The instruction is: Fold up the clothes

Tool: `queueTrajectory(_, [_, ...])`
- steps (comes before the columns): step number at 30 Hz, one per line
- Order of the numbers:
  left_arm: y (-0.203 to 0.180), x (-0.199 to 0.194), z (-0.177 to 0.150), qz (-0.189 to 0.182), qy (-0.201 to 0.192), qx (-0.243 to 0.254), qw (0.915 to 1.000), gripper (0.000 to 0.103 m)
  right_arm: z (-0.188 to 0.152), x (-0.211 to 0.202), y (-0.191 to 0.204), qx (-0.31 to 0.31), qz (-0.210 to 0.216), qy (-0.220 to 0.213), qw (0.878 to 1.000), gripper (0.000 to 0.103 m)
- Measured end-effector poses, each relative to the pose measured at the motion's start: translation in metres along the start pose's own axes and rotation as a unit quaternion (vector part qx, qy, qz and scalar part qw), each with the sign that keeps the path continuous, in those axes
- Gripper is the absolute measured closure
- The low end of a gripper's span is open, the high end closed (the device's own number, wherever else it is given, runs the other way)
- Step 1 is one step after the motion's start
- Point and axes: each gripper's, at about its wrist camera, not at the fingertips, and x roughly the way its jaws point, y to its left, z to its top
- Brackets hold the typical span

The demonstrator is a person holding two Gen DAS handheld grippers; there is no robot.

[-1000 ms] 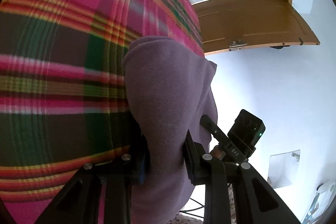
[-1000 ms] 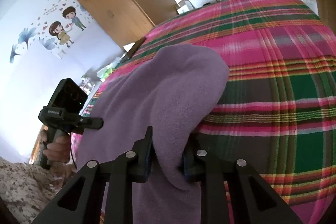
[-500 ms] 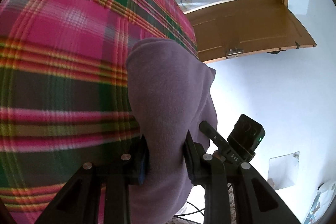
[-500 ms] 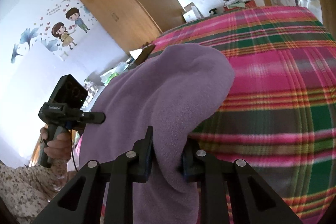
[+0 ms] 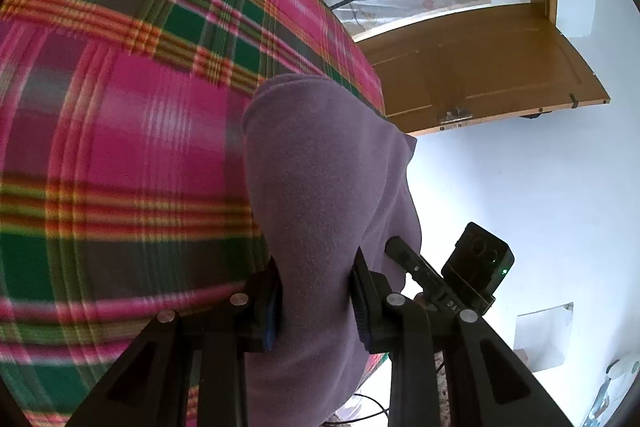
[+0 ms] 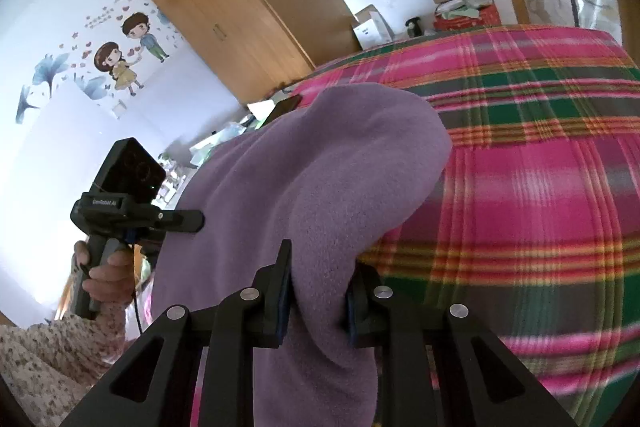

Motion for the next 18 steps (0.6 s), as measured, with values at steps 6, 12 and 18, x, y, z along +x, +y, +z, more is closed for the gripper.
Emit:
queueTrajectory(6, [0.002, -0.008, 0.026, 0.001, -0.011, -0.004, 0.9999, 0.072, 0.027, 0.02, 0.001, 0.001, -0.002, 0.002, 1.0, 0.081])
queueTrajectory(12, [0.01, -0.013, 0.042, 0.0, -0.018, -0.01, 0.9998, 0.072, 0.044, 0.04, -0.003, 0.014, 0.004, -0.004, 1.0, 0.081])
queueTrajectory(18, [0.016, -0.011, 0.062, -0.002, -0.025, -0.019, 0.9995, 0.072, 0.059, 0.057, -0.011, 0.025, 0.007, -0.004, 1.0, 0.081])
